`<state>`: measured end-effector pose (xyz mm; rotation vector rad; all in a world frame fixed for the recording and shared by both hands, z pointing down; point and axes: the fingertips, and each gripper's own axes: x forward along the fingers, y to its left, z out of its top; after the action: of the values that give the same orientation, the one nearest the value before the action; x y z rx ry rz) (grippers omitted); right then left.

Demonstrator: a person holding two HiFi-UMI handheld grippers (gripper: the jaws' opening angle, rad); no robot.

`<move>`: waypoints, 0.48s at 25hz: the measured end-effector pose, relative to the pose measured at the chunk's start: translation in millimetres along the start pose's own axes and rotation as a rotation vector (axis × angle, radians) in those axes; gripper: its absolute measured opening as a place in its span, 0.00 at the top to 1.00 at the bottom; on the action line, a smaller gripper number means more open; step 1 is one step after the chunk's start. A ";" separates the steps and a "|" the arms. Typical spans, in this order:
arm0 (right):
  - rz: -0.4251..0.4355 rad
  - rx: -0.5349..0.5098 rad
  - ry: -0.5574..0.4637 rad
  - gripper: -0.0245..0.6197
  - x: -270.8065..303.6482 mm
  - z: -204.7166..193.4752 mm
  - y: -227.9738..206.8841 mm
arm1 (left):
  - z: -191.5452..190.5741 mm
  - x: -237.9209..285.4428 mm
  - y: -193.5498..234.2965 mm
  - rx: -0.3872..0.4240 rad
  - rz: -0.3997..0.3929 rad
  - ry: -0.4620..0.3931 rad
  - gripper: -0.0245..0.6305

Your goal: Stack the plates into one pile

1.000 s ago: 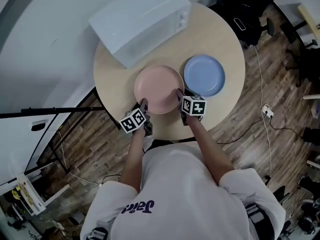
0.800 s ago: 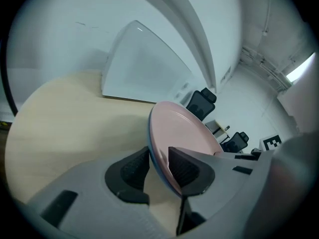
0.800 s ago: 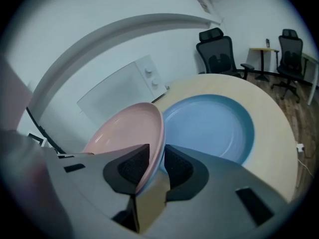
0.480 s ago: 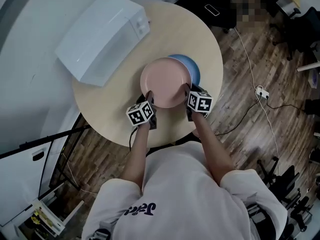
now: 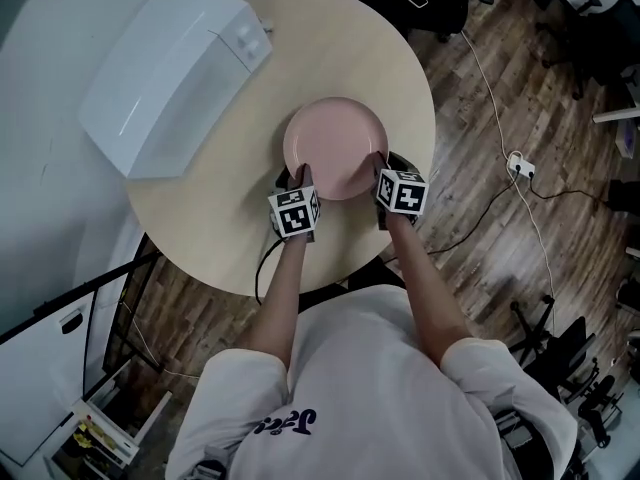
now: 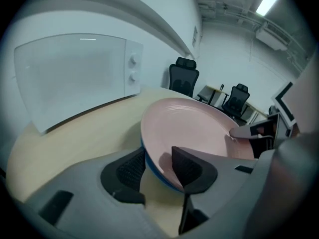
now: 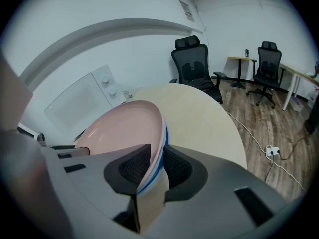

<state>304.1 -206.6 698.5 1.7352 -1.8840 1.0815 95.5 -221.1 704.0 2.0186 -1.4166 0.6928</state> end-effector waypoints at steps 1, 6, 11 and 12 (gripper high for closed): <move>-0.004 0.000 0.000 0.82 1.4 0.0 -1.6 | -2.3 3.3 -0.3 0.026 0.016 0.010 0.72; -0.038 -0.058 -0.004 0.81 6.1 -2.0 -4.6 | -9.3 11.8 0.3 0.087 0.066 0.019 0.71; -0.026 -0.189 0.003 0.61 7.4 -1.6 4.1 | -7.0 13.6 -1.9 0.084 0.019 -0.009 0.62; -0.024 -0.214 -0.007 0.61 4.3 1.7 7.1 | -3.8 10.4 -2.4 0.081 0.006 -0.020 0.60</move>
<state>296.9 -211.1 698.4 1.6384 -1.9006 0.8320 100.6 -224.5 713.5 2.0894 -1.4273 0.7454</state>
